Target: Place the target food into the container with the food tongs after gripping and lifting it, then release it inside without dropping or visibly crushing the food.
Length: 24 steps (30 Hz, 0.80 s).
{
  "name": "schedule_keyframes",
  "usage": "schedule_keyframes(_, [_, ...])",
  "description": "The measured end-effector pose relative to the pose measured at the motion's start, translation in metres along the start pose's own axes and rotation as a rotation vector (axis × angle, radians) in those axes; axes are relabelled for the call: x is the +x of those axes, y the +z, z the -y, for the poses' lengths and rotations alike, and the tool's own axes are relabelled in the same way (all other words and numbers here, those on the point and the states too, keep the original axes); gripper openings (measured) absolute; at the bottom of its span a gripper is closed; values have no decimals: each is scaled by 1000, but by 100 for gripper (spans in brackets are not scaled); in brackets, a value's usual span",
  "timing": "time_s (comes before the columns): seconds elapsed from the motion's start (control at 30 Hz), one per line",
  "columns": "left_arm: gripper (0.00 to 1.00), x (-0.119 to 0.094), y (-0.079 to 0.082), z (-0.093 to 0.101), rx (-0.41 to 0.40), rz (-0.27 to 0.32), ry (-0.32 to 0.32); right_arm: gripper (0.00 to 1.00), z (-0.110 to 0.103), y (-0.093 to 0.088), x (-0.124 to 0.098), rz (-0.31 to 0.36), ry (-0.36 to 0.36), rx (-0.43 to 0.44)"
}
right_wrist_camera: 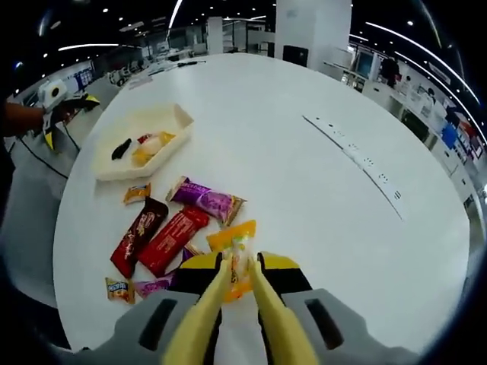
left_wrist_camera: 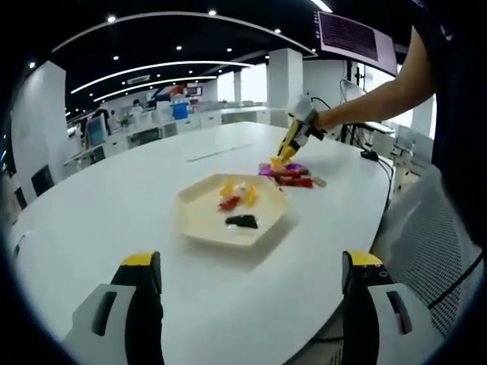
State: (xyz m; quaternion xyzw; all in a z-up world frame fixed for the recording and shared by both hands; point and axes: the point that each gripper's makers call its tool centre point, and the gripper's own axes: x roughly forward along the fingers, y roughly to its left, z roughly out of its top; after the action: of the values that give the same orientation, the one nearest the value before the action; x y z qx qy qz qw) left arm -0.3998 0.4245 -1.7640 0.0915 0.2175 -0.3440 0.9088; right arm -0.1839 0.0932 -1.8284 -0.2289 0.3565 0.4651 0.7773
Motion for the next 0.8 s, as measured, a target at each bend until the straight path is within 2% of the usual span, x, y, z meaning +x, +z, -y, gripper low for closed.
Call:
schedule_keyframes(0.1, [95,0,1,-1,1,5,2,16,1,-1,-6,-4,-7,15])
schedule_keyframes(0.17, [95,0,1,0,2,6,2,15,4,3,-12,9,-27,-5])
schedule_keyframes(0.2, [95,-1,2,0,3,7,1,14,5,7,-14,24,-26,-1])
schedule_keyframes(0.23, [95,0,2,0,4,8,1,14,7,10,-17,24,-29,39])
schedule_keyframes(0.3, [95,0,3,0,3,10,0,14,14,13,-21,28,-51,22])
schedule_keyframes(0.37, [95,0,3,1,2,11,-2,14,14,16,-24,34,-40,87])
schedule_keyframes(0.6, [95,-1,5,0,2,21,2,15,23,31,-39,63,-72,59])
schedule_keyframes(0.8, [95,-1,7,0,6,27,6,16,26,37,-47,70,-90,56])
